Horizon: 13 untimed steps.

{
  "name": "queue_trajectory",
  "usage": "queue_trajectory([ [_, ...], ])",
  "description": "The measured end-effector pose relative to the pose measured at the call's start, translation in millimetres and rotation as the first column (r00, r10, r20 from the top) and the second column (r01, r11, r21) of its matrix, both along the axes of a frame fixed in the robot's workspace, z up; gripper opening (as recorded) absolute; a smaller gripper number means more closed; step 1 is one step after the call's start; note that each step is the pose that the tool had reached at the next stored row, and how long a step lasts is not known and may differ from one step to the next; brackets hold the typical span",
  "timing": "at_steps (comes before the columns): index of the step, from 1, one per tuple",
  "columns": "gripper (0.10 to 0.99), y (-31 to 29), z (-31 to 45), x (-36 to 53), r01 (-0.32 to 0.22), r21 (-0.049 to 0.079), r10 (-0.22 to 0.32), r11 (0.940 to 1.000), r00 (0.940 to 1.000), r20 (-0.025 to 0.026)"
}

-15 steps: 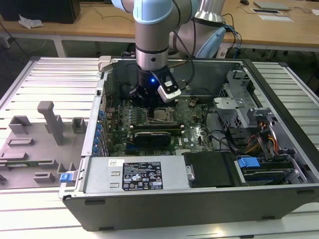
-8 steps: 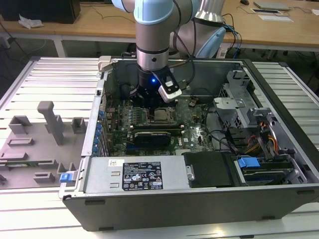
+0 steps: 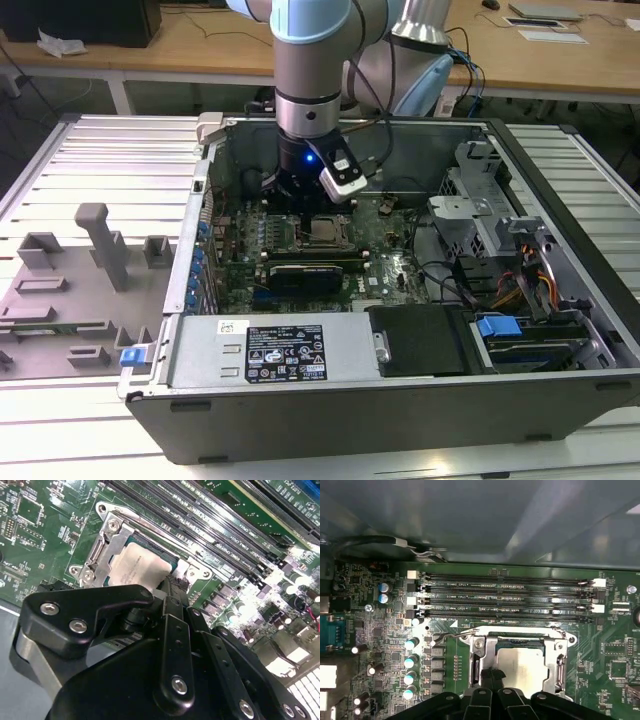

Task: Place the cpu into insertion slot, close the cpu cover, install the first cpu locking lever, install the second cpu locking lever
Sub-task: 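Close the cpu cover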

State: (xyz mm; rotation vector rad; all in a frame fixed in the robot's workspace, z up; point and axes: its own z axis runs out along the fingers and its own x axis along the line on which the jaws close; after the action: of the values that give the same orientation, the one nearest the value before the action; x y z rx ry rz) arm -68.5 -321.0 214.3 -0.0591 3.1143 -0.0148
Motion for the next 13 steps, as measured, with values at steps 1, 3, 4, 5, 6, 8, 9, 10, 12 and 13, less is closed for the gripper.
queue_trajectory([
  [1,0.106,0.0,0.2,0.5,0.0,0.0,0.0,1.0,1.0,0.0002],
  [3,0.106,-0.2,0.3,10.7,0.0,0.0,0.0,1.0,1.0,-0.0019],
  [4,0.106,-0.3,0.3,15.8,0.0,0.0,0.0,1.0,1.0,-0.0036],
  [5,0.106,-0.3,0.3,21.1,0.0,0.0,0.0,1.0,1.0,-0.0055],
  [6,0.106,-0.4,0.7,21.4,0.0,0.0,0.0,1.0,1.0,-0.0058],
  [8,0.106,-0.3,4.8,21.4,0.0,0.0,0.0,1.0,1.0,-0.0057],
  [9,0.106,-0.3,7.0,21.4,0.0,0.0,0.0,1.0,1.0,-0.0056],
  [10,0.106,-0.3,9.7,21.4,0.0,0.0,0.0,1.0,1.0,-0.0057],
  [12,0.106,-0.3,16.3,21.5,0.0,0.0,0.0,1.0,1.0,-0.0057],
  [13,0.106,-0.2,24.2,21.5,0.0,0.0,0.0,1.0,1.0,-0.0056],
])
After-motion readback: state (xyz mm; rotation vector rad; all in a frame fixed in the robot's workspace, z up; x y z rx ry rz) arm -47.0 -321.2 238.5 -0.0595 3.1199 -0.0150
